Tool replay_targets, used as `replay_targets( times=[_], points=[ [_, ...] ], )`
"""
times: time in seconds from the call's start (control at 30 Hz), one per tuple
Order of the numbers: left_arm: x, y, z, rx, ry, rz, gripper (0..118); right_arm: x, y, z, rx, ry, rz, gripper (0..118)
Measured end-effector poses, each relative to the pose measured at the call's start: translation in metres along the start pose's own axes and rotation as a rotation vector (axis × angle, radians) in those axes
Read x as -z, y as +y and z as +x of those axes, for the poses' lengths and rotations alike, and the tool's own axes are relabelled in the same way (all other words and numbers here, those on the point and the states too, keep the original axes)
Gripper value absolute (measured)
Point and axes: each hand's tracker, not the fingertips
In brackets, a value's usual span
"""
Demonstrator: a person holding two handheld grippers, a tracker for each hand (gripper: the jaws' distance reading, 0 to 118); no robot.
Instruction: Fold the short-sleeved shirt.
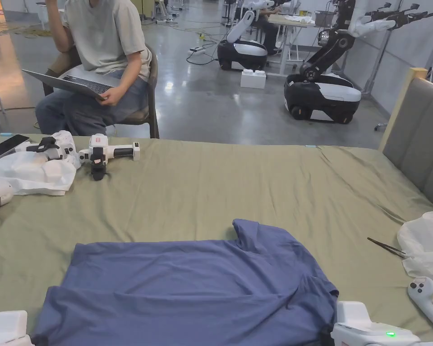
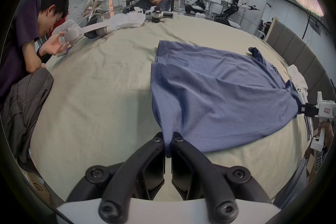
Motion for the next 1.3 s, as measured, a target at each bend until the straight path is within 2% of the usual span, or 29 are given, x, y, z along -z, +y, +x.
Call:
replay_targets(
  times=[0.17,0.33,0.4,0.67,0.9,0.97,1.0,1.03,1.07,1.1,1.13,1.3],
  points=[
    [-0.031,0.002,-0.007,-0.018,0.009,0.038,1,-0.045,0.005,-0.007,-0.045,-0.009,0.018,4],
    [-0.059,-0.026,-0.021,-0.018,0.012,0.036,1,-0.080,-0.022,-0.020,-0.072,-0.015,-0.002,4],
    [-0.067,-0.046,-0.026,-0.024,0.020,0.002,1,-0.089,-0.041,-0.028,-0.120,-0.042,-0.044,4],
    [-0.058,-0.119,-0.035,-0.034,0.046,-0.132,1,-0.075,-0.106,-0.040,-0.095,-0.045,-0.159,4],
    [-0.042,-0.118,-0.039,-0.056,0.042,-0.135,2,-0.054,-0.117,-0.041,-0.081,-0.037,-0.164,6],
    [-0.041,-0.114,-0.040,-0.059,0.041,-0.137,14,-0.057,-0.114,-0.045,-0.088,-0.049,-0.161,20],
    [-0.042,-0.112,-0.038,-0.058,0.048,-0.132,19,-0.061,-0.110,-0.047,-0.087,-0.068,-0.162,36],
    [-0.044,-0.110,-0.036,-0.049,0.056,-0.118,34,-0.065,-0.107,-0.048,-0.083,-0.094,-0.150,54],
    [-0.047,-0.105,-0.034,-0.028,0.076,-0.087,47,-0.071,-0.101,-0.049,-0.080,-0.109,-0.130,62],
    [-0.050,-0.099,-0.028,-0.015,0.089,-0.055,57,-0.077,-0.094,-0.051,-0.073,-0.107,-0.079,66],
    [-0.054,-0.094,-0.025,-0.010,0.085,-0.021,59,-0.083,-0.088,-0.052,-0.062,-0.101,-0.031,67],
    [-0.071,-0.054,0.000,-0.001,0.051,0.181,59,-0.101,-0.047,-0.065,-0.023,-0.067,0.203,67]
  ],
)
